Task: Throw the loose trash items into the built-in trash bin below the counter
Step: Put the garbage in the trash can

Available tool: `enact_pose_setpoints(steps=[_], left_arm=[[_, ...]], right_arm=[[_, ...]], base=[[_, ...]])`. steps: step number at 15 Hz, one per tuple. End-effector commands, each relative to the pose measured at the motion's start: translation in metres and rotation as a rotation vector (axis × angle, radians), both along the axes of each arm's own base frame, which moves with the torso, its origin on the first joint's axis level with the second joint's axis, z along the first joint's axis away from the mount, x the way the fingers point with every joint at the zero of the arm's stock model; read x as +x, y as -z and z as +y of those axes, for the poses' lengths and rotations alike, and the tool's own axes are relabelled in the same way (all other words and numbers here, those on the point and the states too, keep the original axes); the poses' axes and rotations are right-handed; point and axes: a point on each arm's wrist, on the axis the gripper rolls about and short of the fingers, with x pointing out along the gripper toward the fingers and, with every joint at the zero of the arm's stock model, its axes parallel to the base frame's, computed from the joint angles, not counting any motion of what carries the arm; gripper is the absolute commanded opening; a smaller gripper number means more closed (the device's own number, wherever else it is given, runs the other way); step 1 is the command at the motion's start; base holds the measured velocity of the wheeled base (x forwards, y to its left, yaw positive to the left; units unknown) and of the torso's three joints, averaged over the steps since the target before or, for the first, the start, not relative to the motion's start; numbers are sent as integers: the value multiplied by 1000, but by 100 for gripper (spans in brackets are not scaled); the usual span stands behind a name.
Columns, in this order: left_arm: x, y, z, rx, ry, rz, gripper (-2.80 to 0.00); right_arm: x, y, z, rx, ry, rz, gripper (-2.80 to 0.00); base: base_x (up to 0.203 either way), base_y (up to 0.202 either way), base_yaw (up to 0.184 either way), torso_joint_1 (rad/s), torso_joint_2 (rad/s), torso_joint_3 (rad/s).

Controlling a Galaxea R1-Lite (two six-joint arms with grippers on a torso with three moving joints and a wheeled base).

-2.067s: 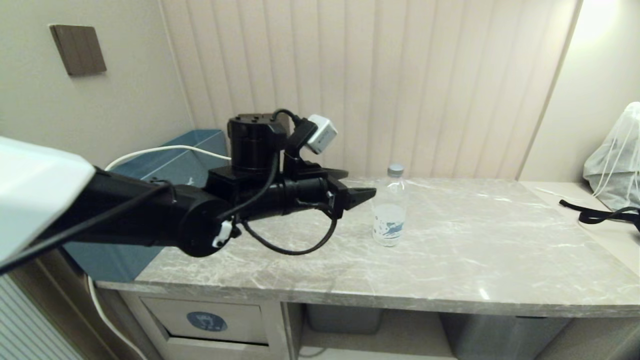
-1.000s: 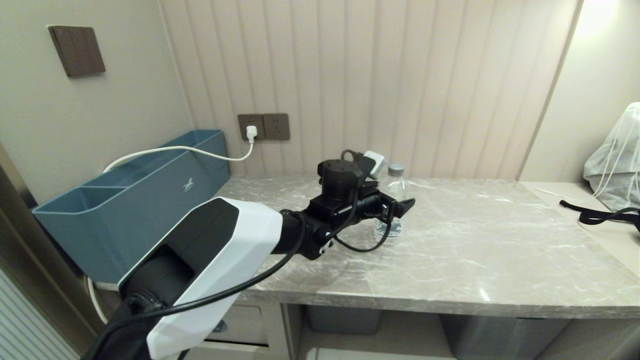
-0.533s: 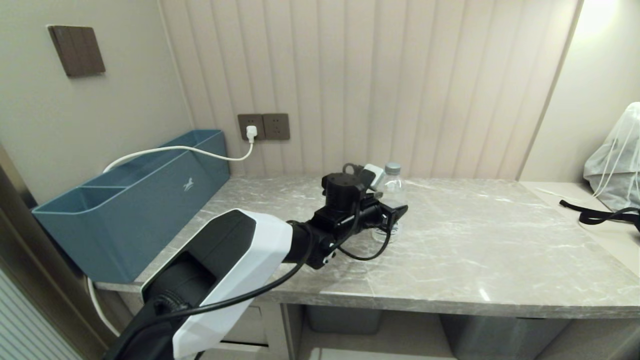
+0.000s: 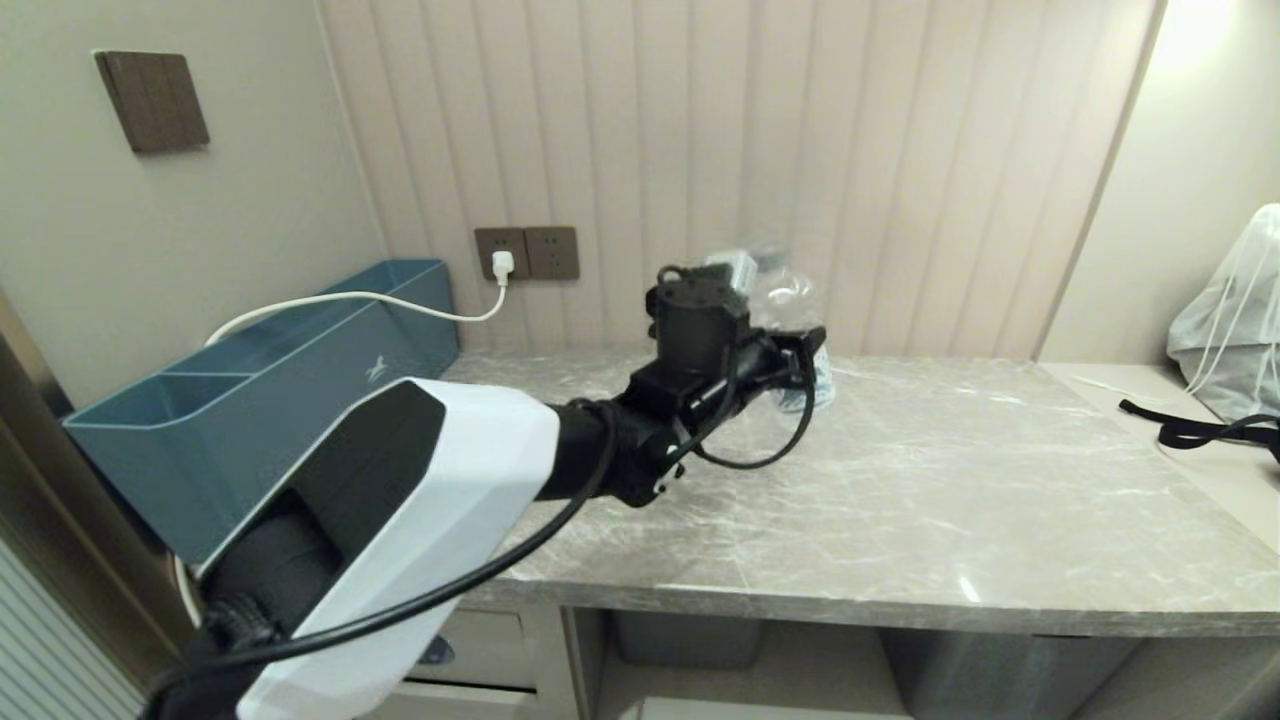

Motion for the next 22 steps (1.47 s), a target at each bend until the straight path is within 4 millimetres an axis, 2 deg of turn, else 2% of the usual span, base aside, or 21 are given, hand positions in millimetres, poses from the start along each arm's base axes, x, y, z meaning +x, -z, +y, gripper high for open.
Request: enact_pose_setpoints(steps=[1, 3, 5, 7, 9, 11, 13, 15, 17, 19, 22], left_arm=[[-23, -71, 21, -162, -34, -18, -280], [-48, -125, 47, -329, -81, 49, -280], [-74, -164, 81, -466, -135, 113, -280], [-91, -167, 118, -496, -225, 178, -280], [-107, -168, 167, -513, -327, 191, -280], [-124, -151, 212, -499, -433, 228, -280], [-157, -128, 250, -513, -502, 287, -280], [-199, -103, 283, -582, -545, 350, -280], [-232, -75, 304, -691, -574, 436, -280], [-257, -47, 318, -778, -579, 523, -280], [-272, -5, 326, -837, -594, 691, -280]], right_arm=[[0, 0, 0, 0, -1, 2, -280], [0, 0, 0, -5, -5, 1, -280], [0, 0, 0, -5, -5, 1, -280], [0, 0, 0, -5, -5, 0, -280], [0, 0, 0, -5, -5, 0, -280], [0, 0, 0, -5, -5, 0, -280], [0, 0, 0, -5, -5, 0, -280], [0, 0, 0, -5, -5, 1, -280], [0, 0, 0, -5, -3, 1, -280], [0, 0, 0, -6, -3, 2, -280], [0, 0, 0, -1, -3, 0, -280]], base=[[0, 0, 0, 0, 0, 0], [0, 0, 0, -36, 65, 43], [0, 0, 0, -175, 379, 205], [0, 0, 0, -232, 506, 277], [0, 0, 0, -229, 525, 289], [0, 0, 0, -236, 537, 287], [0, 0, 0, -227, 517, 285], [0, 0, 0, -224, 503, 295], [0, 0, 0, -216, 491, 288], [0, 0, 0, -203, 496, 292], [0, 0, 0, -188, 474, 287]])
